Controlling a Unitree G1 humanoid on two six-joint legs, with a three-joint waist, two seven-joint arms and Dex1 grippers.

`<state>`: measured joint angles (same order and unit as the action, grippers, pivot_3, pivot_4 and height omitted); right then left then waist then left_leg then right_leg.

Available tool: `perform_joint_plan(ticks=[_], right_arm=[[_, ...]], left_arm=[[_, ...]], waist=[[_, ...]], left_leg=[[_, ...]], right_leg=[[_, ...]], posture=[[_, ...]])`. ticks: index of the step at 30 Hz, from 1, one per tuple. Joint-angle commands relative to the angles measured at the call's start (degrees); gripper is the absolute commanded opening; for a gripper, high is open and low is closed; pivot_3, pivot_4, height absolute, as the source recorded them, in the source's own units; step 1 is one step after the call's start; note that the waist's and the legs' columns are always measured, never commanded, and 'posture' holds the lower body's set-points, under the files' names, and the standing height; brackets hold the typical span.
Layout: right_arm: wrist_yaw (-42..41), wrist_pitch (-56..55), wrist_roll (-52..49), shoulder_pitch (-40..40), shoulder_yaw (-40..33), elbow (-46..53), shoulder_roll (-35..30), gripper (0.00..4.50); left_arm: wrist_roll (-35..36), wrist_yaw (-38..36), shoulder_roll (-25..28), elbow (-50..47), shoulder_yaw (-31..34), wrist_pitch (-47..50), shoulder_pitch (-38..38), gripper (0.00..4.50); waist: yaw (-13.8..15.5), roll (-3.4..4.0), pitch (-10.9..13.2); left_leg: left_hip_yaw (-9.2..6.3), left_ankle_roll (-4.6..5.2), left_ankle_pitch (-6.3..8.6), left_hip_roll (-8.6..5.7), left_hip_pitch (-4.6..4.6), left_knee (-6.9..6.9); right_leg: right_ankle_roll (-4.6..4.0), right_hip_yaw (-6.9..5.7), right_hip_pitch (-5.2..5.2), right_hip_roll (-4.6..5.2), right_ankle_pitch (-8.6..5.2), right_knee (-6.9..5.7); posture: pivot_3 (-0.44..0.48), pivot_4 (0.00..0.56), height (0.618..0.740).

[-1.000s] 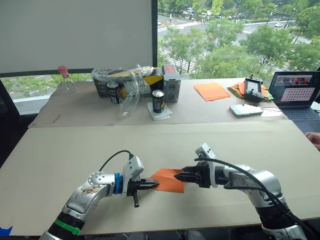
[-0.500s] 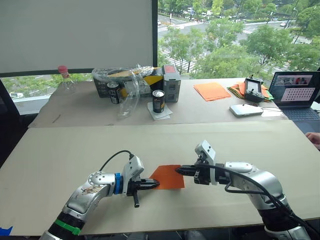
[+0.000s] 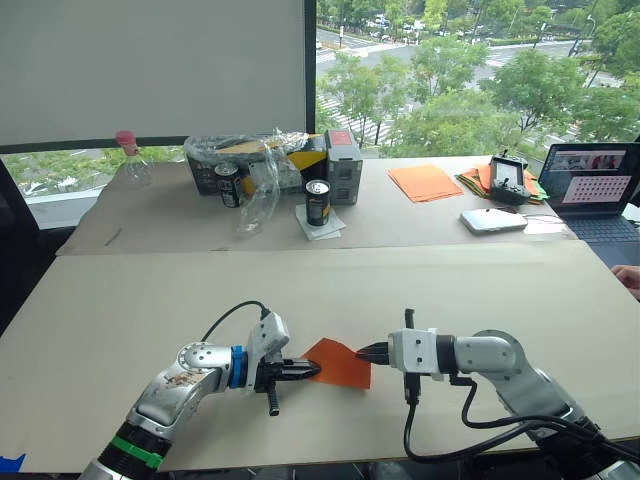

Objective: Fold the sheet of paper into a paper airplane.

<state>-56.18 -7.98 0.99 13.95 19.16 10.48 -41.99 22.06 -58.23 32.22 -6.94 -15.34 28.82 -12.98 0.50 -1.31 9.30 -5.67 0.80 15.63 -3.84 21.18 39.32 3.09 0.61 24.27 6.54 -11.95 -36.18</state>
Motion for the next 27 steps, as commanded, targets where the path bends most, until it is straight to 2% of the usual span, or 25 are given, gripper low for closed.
perform_joint_plan(ticks=[1, 13, 23, 27], right_arm=[[0.54, -4.59, 1.77, -2.18, 0.19, -1.39, -0.01, 0.03], [-0.67, -8.25, 2.42, -4.82, 1.29, 0.07, -0.19, 0.03], [-0.6, 5.19, -3.09, -8.52, 1.35, 9.78, 3.31, 0.03], [-0.83, 8.18, -2.18, -9.34, 2.0, 12.72, 3.66, 0.03]], left_arm=[[-1.77, 0.34, 0.6, 1.28, -1.37, 1.66, 1.32, 0.0], [-1.87, 0.45, 0.67, 1.16, -1.55, 2.01, 1.27, 0.0], [-1.71, 0.51, 0.86, 0.06, -2.38, 3.54, 2.02, 0.0], [-1.48, -0.15, 1.54, -0.88, -2.81, 4.94, 2.39, 0.0]], waist=[[0.07, 0.0, 0.0], [0.01, 0.01, -0.01], [-0.25, 0.02, -0.02], [-0.56, 0.03, -0.02]], left_leg=[[0.0, 0.0, 0.0, 0.0, 0.0, 0.0], [0.02, 0.01, 0.01, 0.03, -0.04, 0.0], [0.02, 0.03, 0.02, 0.13, -0.05, 0.0], [0.02, 0.03, 0.02, 0.19, -0.06, 0.0]], right_leg=[[0.0, 0.0, 0.0, 0.0, 0.0, 0.0], [-0.02, 0.02, -0.03, -0.02, 0.01, -0.01], [-0.01, 0.02, -0.05, -0.09, 0.0, -0.02], [0.12, 0.01, -0.04, -0.14, -0.08, -0.03]], posture=[[0.0, 0.15, 0.695], [0.0, 0.15, 0.695], [0.0, 0.15, 0.695], [0.0, 0.15, 0.695]])
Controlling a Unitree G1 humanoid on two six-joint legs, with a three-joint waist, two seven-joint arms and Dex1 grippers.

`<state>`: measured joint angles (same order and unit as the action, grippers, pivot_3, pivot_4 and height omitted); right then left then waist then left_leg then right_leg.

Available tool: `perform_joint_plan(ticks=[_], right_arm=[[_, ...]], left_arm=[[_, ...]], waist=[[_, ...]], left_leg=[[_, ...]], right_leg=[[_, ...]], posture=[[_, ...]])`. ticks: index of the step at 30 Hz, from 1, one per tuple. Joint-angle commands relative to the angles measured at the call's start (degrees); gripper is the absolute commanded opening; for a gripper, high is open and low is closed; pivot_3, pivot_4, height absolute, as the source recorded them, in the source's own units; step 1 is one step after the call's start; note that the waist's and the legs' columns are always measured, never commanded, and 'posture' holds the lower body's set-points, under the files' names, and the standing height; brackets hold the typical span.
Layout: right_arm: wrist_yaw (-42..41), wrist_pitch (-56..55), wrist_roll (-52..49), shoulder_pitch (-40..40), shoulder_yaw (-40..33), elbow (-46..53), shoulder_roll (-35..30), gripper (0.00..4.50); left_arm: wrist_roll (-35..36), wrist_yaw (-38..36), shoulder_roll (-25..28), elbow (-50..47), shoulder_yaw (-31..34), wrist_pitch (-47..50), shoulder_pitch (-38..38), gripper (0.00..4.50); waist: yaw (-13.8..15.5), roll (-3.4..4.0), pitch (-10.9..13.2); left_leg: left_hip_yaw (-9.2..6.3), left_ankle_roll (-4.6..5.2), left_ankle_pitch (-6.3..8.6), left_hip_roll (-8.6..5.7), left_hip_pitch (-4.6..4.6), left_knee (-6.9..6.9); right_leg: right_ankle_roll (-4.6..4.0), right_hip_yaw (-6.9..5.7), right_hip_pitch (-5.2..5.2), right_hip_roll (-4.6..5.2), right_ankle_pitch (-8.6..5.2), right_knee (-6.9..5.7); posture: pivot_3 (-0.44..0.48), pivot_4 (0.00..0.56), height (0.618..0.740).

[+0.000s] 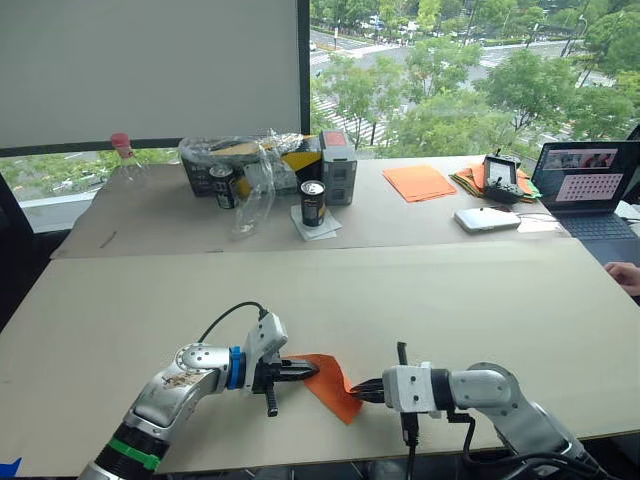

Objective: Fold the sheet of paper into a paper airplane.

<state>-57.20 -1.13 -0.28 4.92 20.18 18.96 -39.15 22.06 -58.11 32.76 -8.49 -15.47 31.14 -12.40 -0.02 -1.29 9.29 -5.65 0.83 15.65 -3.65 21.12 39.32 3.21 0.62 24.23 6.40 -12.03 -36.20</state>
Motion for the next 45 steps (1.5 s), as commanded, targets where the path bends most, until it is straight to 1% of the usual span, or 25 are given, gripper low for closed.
perform_joint_plan(ticks=[1, 4, 6, 8, 10, 11, 15, 17, 18, 22, 27, 31, 34, 38, 39, 43, 45], right_arm=[[0.36, 2.18, -0.7, -0.77, 1.25, 4.6, 0.98, 0.03], [1.15, 4.96, -1.17, -1.57, 1.53, 5.55, 1.93, 0.03], [2.87, 9.19, -3.04, -1.36, 0.19, 5.87, 3.79, 0.03], [3.3, 10.79, -2.74, -0.46, -0.85, 5.25, 3.83, 0.03], [2.93, 10.47, -2.22, 0.95, -1.96, 4.09, 3.0, 0.03], [2.49, 10.12, -1.98, 1.67, -2.2, 3.62, 2.42, 0.03], [0.67, 9.98, -3.16, 6.82, -4.08, 0.02, 1.17, 0.03], [-0.28, 9.86, -3.57, 9.65, -4.51, -2.62, 0.96, 0.03], [-0.66, 9.75, -3.82, 10.8, -4.59, -3.88, 0.97, 0.03], [-1.81, 7.99, -3.47, 14.44, -3.84, -9.2, 1.26, 0.03], [-3.04, 2.43, -1.03, 19.9, -1.3, -19.62, 3.13, 0.03], [-3.79, -0.14, -1.33, 21.24, -1.47, -23.22, 4.14, 0.03], [-4.52, -1.87, -1.31, 20.42, -1.85, -24.04, 3.69, 0.03], [-6.12, 0.1, -5.05, 20.13, -3.53, -24.13, 4.43, 0.03], [-7.05, 1.21, -6.06, 20.34, -3.73, -24.22, 4.39, 0.3], [-8.22, 1.08, -4.56, 21.92, -3.04, -26.06, 3.65, 1.6], [-9.77, 3.91, -5.37, 22.69, -2.83, -26.85, 3.49, 1.6]], left_arm=[[-1.55, -0.44, 1.19, 0.69, -2.73, 2.76, 1.83, 0.0], [-1.55, -0.68, 1.58, 0.73, -2.82, 3.03, 1.74, 0.0], [-1.53, -0.83, 1.67, 0.72, -2.88, 3.14, 1.56, 0.0], [-1.09, -0.89, 1.49, 0.81, -2.55, 3.35, 1.28, 0.0], [-0.62, -1.36, 1.78, 0.79, -1.86, 3.5, 0.9, 0.0], [-0.61, -1.67, 2.03, 0.87, -1.55, 3.37, 0.81, 0.0], [-0.9, -2.3, 2.8, 2.15, -0.04, 2.38, 0.28, 0.0], [-1.1, -2.25, 2.95, 2.53, 0.54, 2.12, 0.1, 0.0], [-1.16, -2.2, 2.95, 2.66, 0.8, 2.04, 0.02, 0.0], [-1.16, -1.83, 2.65, 2.94, 1.52, 2.1, -0.62, 0.0], [-1.1, -1.54, 2.29, 2.58, 1.75, 2.33, -0.87, 0.0], [-1.15, -1.46, 2.4, 2.01, 1.55, 2.26, -0.15, 0.0], [-1.5, -1.49, 2.45, 1.98, 1.13, 1.88, 0.29, 0.0], [-1.6, -1.42, 2.1, 2.4, 0.74, 1.7, 0.04, 0.0], [-1.63, -1.41, 1.97, 2.56, 0.67, 1.67, -0.08, 0.0], [-1.72, -1.41, 1.6, 2.96, 0.42, 1.52, -0.38, 0.0], [-1.78, -1.31, 1.48, 3.06, 0.47, 1.32, -0.46, 0.0]], waist=[[-0.08, 0.0, 0.0], [-0.11, 0.0, 0.0], [-0.2, 0.0, 0.0], [-0.34, 0.0, 0.0], [-0.51, 0.0, 0.0], [-0.56, 0.0, 0.0], [-0.72, 0.0, 0.0], [-0.68, 0.0, 0.0], [-0.67, 0.0, 0.0], [-0.05, 0.0, 0.0], [-0.08, 0.0, 0.01], [0.03, 0.0, 0.01], [0.03, 0.01, 0.01], [0.02, 0.01, 0.01], [0.0, 0.01, 0.01], [-0.03, 0.01, 0.0], [-0.11, 0.01, 0.0]], left_leg=[[0.0, 0.0, 0.0, 0.0, 0.0, 0.0], [0.0, 0.0, 0.0, 0.0, 0.0, -0.02], [0.0, 0.0, 0.0, -0.01, 0.0, -0.02], [0.0, -0.01, 0.0, 0.01, 0.0, -0.02], [0.0, -0.01, 0.0, 0.02, -0.02, -0.02], [0.0, -0.01, -0.01, 0.02, -0.03, -0.01], [0.01, -0.02, -0.01, 0.02, -0.03, -0.01], [0.0, -0.02, -0.01, 0.03, -0.02, -0.02], [0.0, -0.02, -0.01, 0.02, -0.01, -0.02], [0.0, -0.02, -0.01, -0.08, 0.04, -0.02], [0.02, -0.02, -0.01, -0.11, 0.03, -0.02], [0.0, -0.02, -0.01, -0.11, 0.04, -0.02], [0.02, -0.02, -0.01, -0.13, 0.04, -0.02], [0.01, -0.02, -0.01, -0.13, 0.03, -0.02], [0.01, -0.02, -0.01, -0.12, 0.03, -0.02], [0.01, -0.02, -0.01, -0.13, 0.03, -0.02], [0.01, -0.02, -0.01, -0.12, 0.02, -0.02]], right_leg=[[0.0, -0.01, 0.0, 0.0, 0.0, 0.0], [-0.01, 0.0, 0.01, 0.0, 0.01, 0.01], [-0.02, 0.0, 0.01, 0.01, 0.01, 0.02], [-0.02, 0.0, 0.01, 0.0, 0.01, 0.01], [0.01, 0.0, 0.0, -0.01, -0.01, -0.01], [0.17, 0.0, 0.0, -0.03, -0.1, -0.01], [0.18, 0.0, 0.02, -0.03, -0.11, 0.0], [0.09, 0.0, 0.03, -0.05, -0.05, 0.0], [-0.18, -0.01, 0.03, -0.04, 0.11, 0.0], [-0.19, -0.01, 0.03, 0.06, 0.12, 0.07], [-0.2, 0.01, 0.03, 0.07, 0.13, 0.08], [-0.2, -0.01, 0.05, 0.06, 0.13, 0.06], [-0.21, 0.02, 0.04, 0.09, 0.13, 0.07], [-0.21, 0.01, 0.04, 0.08, 0.13, 0.06], [-0.21, 0.01, 0.04, 0.08, 0.13, 0.06], [-0.21, 0.01, 0.03, 0.08, 0.13, 0.05], [-0.22, 0.01, 0.04, 0.08, 0.13, 0.04]], posture=[[0.0, 0.15, 0.695], [0.0, 0.15, 0.695], [0.0, 0.15, 0.695], [0.0, 0.15, 0.695], [0.0, 0.15, 0.695], [0.0, 0.15, 0.695], [0.0, 0.15, 0.695], [0.0, 0.15, 0.695], [0.0, 0.15, 0.695], [0.0, 0.15, 0.695], [0.0, 0.15, 0.695], [0.0, 0.15, 0.695], [0.0, 0.15, 0.695], [0.0, 0.15, 0.695], [0.0, 0.15, 0.695], [0.0, 0.15, 0.695], [0.0, 0.15, 0.695]])
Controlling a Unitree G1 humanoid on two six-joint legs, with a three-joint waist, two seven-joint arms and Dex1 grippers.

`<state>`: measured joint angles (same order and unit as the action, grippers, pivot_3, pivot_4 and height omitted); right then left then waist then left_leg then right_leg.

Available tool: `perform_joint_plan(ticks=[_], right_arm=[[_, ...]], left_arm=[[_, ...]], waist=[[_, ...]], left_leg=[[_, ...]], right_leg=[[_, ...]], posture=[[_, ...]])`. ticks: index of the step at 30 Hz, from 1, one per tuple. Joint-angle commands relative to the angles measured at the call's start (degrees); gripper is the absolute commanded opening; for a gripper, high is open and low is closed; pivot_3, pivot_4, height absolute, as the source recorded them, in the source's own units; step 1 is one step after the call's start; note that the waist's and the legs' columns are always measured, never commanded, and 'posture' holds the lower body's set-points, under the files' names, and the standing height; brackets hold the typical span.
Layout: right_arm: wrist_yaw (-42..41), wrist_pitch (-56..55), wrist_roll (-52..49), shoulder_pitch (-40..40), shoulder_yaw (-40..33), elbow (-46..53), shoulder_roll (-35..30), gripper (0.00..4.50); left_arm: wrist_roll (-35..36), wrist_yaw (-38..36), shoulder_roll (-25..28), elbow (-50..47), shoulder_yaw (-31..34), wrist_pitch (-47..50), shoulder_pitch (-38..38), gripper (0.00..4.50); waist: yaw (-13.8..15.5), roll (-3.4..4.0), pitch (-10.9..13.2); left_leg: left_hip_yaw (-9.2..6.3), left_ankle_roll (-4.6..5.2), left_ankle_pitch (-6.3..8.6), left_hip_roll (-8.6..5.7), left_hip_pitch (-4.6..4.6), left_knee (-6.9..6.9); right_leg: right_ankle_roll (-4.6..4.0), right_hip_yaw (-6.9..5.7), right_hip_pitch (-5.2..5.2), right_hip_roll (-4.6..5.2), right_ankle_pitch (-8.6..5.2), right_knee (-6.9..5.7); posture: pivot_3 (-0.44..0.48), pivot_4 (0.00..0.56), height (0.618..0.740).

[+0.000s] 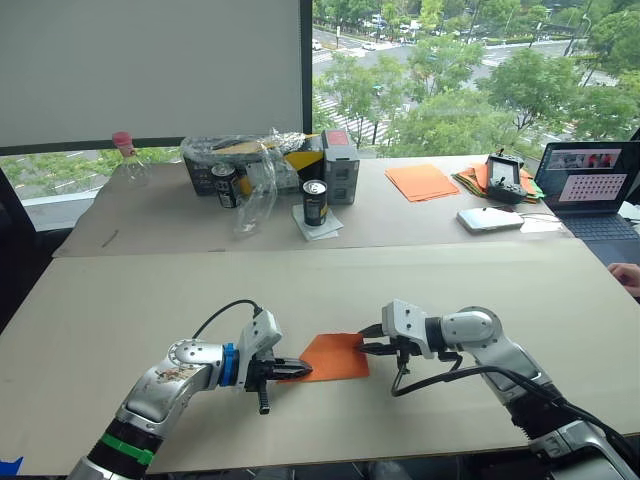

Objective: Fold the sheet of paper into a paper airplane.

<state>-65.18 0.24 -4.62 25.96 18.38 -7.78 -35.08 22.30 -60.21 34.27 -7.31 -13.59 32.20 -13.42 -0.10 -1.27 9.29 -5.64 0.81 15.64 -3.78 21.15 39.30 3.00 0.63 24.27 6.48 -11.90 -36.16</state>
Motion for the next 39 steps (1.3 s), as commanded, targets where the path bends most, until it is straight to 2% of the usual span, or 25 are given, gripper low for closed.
perform_joint_plan(ticks=[1, 16, 21, 22, 30, 39], right_arm=[[-2.12, 3.22, -1.23, 2.24, -1.09, -0.61, -0.34, 1.6], [-7.55, 12.5, -4.76, 5.6, -1.45, 0.57, 1.25, 1.6], [-7.22, 15.1, -6.5, 6.3, -2.67, 2.12, 1.73, 0.1], [-7.22, 15.36, -6.54, 6.37, -2.69, 2.35, 1.76, 0.04], [-7.26, 14.67, -6.08, 5.58, -2.23, 3.11, 1.62, 0.04], [-6.83, -0.03, -3.76, 0.19, -2.88, 6.83, -0.51, 0.04]], left_arm=[[-2.23, 0.9, 0.01, 1.89, -1.43, -0.01, 0.58, 0.0], [-2.27, 2.5, -0.61, 0.97, -1.49, -0.38, 2.01, 0.0], [-3.95, 2.13, 0.27, 0.73, -2.7, -1.6, 1.96, 0.0], [-4.2, 2.01, 0.46, 0.74, -2.87, -1.77, 1.91, 0.0], [-3.97, 2.19, -0.05, 1.53, -2.32, -1.78, 1.78, 0.0], [-4.24, 1.6, 0.37, 2.33, -2.22, -2.22, 1.48, 0.0]], waist=[[-0.04, 0.0, 0.0], [-0.15, 0.0, 0.0], [-0.15, 0.0, 0.0], [-0.15, 0.01, 0.0], [-0.15, 0.01, 0.0], [-0.08, 0.01, -0.01]], left_leg=[[0.0, 0.0, 0.0, 0.01, -0.01, 0.0], [-0.01, 0.0, 0.0, 0.01, 0.0, 0.0], [-0.01, 0.0, 0.0, 0.01, 0.0, 0.0], [-0.01, 0.0, 0.0, 0.02, 0.0, 0.0], [-0.01, 0.0, 0.0, 0.01, 0.0, 0.0], [-0.01, 0.0, 0.0, 0.01, 0.0, 0.0]], right_leg=[[0.0, -0.01, -0.01, 0.0, 0.0, 0.0], [-0.01, -0.01, 0.01, 0.0, 0.0, 0.0], [0.0, -0.01, 0.01, 0.01, 0.0, 0.0], [-0.01, -0.01, 0.01, 0.0, 0.0, 0.0], [0.0, -0.01, 0.01, 0.0, 0.0, 0.0], [0.0, -0.01, 0.0, 0.0, 0.0, 0.01]], posture=[[0.0, 0.15, 0.695], [0.0, 0.15, 0.695], [0.0, 0.15, 0.695], [0.0, 0.15, 0.695], [0.0, 0.15, 0.695], [0.0, 0.15, 0.695]])
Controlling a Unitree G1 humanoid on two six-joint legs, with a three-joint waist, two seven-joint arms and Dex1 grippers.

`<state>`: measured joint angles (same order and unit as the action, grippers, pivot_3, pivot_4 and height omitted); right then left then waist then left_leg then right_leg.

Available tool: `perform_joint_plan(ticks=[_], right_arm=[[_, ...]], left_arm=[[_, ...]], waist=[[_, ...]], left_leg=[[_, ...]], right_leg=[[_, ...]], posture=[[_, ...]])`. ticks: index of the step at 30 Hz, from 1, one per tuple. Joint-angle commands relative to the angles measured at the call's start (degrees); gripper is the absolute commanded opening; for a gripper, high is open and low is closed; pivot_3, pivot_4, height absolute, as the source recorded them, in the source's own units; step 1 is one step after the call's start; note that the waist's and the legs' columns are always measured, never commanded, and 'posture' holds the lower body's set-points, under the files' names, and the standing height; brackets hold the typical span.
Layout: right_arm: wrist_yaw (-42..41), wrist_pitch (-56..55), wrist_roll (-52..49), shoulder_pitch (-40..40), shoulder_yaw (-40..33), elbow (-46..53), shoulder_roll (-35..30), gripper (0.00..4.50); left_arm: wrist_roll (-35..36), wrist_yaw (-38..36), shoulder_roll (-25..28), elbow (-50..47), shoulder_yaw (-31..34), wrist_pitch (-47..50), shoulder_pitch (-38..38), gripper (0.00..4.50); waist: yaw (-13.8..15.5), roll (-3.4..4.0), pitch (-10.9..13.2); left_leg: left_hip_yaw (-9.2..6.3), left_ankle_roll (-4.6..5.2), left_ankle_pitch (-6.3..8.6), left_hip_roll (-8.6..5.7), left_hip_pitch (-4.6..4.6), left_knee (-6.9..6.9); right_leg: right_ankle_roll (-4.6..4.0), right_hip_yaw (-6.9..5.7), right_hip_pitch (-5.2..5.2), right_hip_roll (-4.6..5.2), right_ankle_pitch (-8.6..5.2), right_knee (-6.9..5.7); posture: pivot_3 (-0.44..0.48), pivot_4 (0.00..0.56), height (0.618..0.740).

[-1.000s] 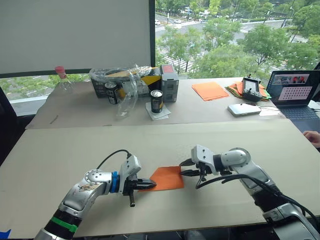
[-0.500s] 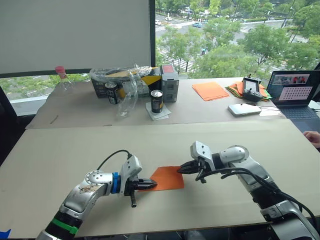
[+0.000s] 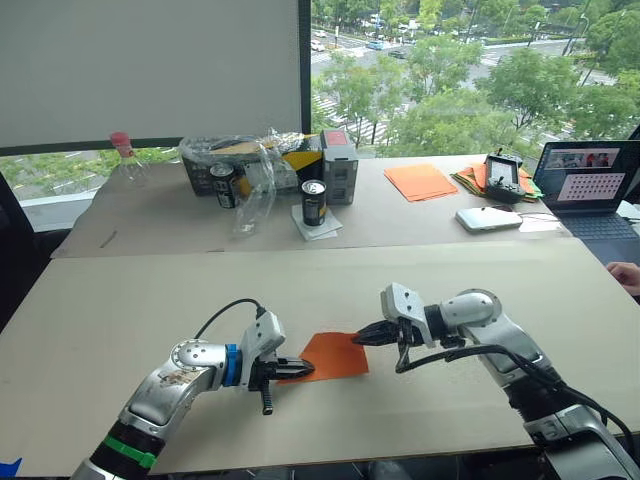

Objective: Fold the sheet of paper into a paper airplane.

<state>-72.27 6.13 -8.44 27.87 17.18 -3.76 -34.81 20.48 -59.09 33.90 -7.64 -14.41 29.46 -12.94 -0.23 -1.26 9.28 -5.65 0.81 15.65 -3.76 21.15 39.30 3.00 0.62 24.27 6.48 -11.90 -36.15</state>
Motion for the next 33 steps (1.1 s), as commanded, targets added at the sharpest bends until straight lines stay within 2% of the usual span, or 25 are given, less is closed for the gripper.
perform_joint_plan(ticks=[1, 8, 12, 16, 28, 31, 33], right_arm=[[0.47, -8.2, 0.44, -2.82, -1.73, 3.09, -1.03, 0.04], [1.12, -24.63, 6.3, -8.36, 0.73, 3.06, -3.53, 0.04], [3.89, -36.1, 12.54, -7.38, 2.44, -2.56, -4.32, 0.04], [5.1, -41.46, 14.26, -6.25, 3.54, -6.09, -4.66, 0.04], [7.93, -38.27, 18.63, -8.43, 7.13, -5.74, -4.5, 0.04], [8.87, -36.61, 20.61, -9.32, 7.95, -5.4, -4.53, 0.04], [9.41, -35.24, 21.45, -9.68, 8.24, -5.3, -4.37, 0.04]], left_arm=[[-2.45, 0.49, 0.79, 2.76, -1.31, 0.42, 0.91, 0.0], [-2.46, 0.29, 1.22, 2.84, -1.18, 0.21, 1.05, 0.0], [-2.41, 0.06, 1.66, 2.9, -0.99, 0.24, 1.09, 0.0], [-2.24, -0.1, 2.02, 2.68, -0.83, 0.46, 1.18, 0.0], [0.16, 0.17, 1.95, 2.21, 1.87, 2.49, 0.75, 0.0], [3.93, 0.07, 1.44, 2.17, 5.43, 5.18, -0.28, 0.0], [9.69, -2.56, 1.39, 1.52, 9.4, 7.53, -1.34, 0.0]], waist=[[0.06, 0.0, 0.0], [-0.12, 0.01, 0.0], [-0.26, 0.01, 0.0], [-0.27, 0.01, 0.0], [-0.46, 0.01, -0.02], [-0.5, 0.02, -0.03], [-0.56, 0.01, -0.03]], left_leg=[[0.0, 0.0, 0.0, 0.0, 0.0, 0.0], [0.01, 0.0, 0.0, 0.01, -0.02, 0.0], [0.02, 0.0, 0.0, 0.01, -0.05, 0.0], [0.03, 0.0, 0.0, 0.01, -0.06, 0.0], [0.02, 0.0, 0.0, 0.05, -0.16, 0.0], [0.02, 0.0, 0.0, 0.07, -0.2, 0.0], [0.02, 0.0, 0.0, 0.1, -0.21, 0.0]], right_leg=[[0.0, 0.0, 0.0, 0.0, 0.0, 0.0], [0.01, 0.0, -0.01, -0.01, 0.0, -0.02], [0.01, 0.01, -0.03, -0.02, -0.01, -0.02], [0.01, 0.01, -0.04, -0.02, -0.01, -0.02], [0.0, 0.02, -0.13, -0.06, 0.0, -0.06], [0.0, 0.02, -0.14, -0.09, 0.0, -0.1], [0.0, 0.02, -0.14, -0.12, 0.0, -0.1]], posture=[[0.0, 0.15, 0.695], [0.0, 0.15, 0.695], [0.0, 0.15, 0.695], [0.0, 0.15, 0.695], [0.0, 0.15, 0.695], [0.0, 0.15, 0.695], [0.0, 0.15, 0.695]])
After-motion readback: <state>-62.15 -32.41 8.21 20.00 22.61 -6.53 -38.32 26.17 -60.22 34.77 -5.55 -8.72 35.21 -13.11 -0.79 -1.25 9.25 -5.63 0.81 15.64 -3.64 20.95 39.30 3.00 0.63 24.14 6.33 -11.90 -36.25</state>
